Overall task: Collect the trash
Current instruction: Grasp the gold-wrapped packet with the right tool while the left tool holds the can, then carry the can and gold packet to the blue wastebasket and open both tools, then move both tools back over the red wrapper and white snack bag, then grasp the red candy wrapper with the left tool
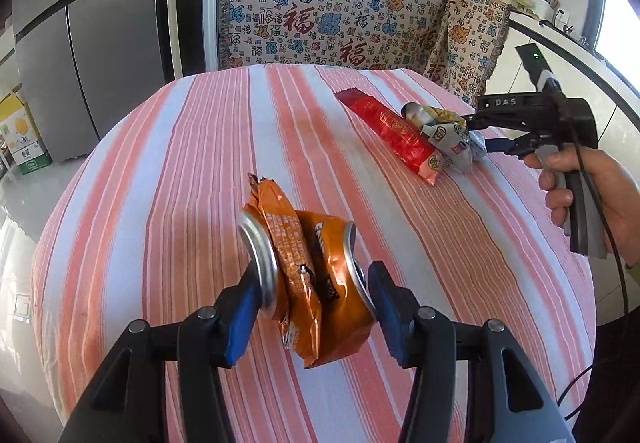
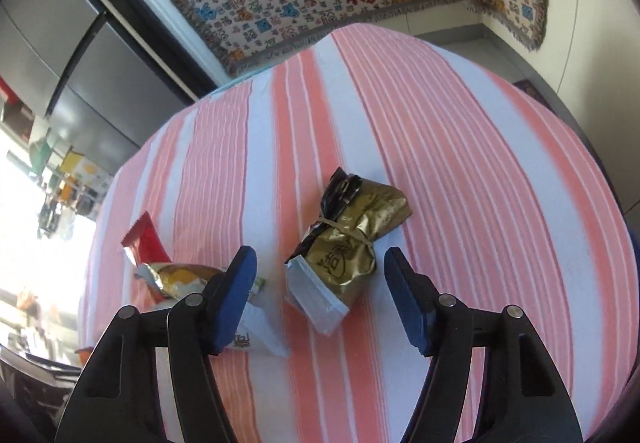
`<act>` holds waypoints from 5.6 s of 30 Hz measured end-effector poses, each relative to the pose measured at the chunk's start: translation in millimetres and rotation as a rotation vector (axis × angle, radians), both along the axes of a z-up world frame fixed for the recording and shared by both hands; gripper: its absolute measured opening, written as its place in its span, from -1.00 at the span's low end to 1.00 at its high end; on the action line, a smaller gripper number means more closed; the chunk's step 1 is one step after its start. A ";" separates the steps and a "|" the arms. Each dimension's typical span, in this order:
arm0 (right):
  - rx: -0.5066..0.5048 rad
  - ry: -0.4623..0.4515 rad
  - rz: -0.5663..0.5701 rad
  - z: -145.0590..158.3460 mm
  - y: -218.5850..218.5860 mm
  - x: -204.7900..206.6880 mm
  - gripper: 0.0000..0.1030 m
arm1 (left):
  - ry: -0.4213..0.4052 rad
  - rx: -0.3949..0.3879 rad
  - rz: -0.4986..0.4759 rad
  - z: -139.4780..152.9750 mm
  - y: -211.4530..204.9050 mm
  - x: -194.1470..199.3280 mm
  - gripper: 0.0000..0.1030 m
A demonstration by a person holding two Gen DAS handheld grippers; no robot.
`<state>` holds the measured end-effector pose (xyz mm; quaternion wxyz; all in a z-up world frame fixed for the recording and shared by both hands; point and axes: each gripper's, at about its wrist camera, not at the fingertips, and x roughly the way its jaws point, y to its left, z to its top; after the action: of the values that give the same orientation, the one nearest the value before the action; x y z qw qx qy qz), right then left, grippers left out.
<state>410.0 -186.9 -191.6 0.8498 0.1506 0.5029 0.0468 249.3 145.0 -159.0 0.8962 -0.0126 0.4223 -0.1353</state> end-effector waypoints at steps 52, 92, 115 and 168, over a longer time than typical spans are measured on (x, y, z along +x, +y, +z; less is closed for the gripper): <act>-0.121 -0.154 0.264 54.0 -122.1 -225.8 -0.22 | 0.007 -0.003 -0.294 37.2 -231.3 -66.7 0.05; -0.186 -0.040 -0.127 -50.5 -415.1 -195.7 0.26 | 0.126 -0.071 -0.662 -49.4 -567.1 67.7 0.41; -0.260 -0.348 0.058 41.2 -219.1 -226.2 0.92 | -0.003 0.108 -0.204 -1.0 -291.9 -62.5 0.45; -0.272 -0.171 0.350 -21.8 -2.2 -146.4 0.99 | 0.003 -0.039 0.040 -5.9 -114.0 73.9 -0.54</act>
<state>263.6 -189.1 -213.3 0.8807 -0.0591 0.4493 0.1378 323.2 31.0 -164.8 0.8978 -0.0387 0.4205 -0.1253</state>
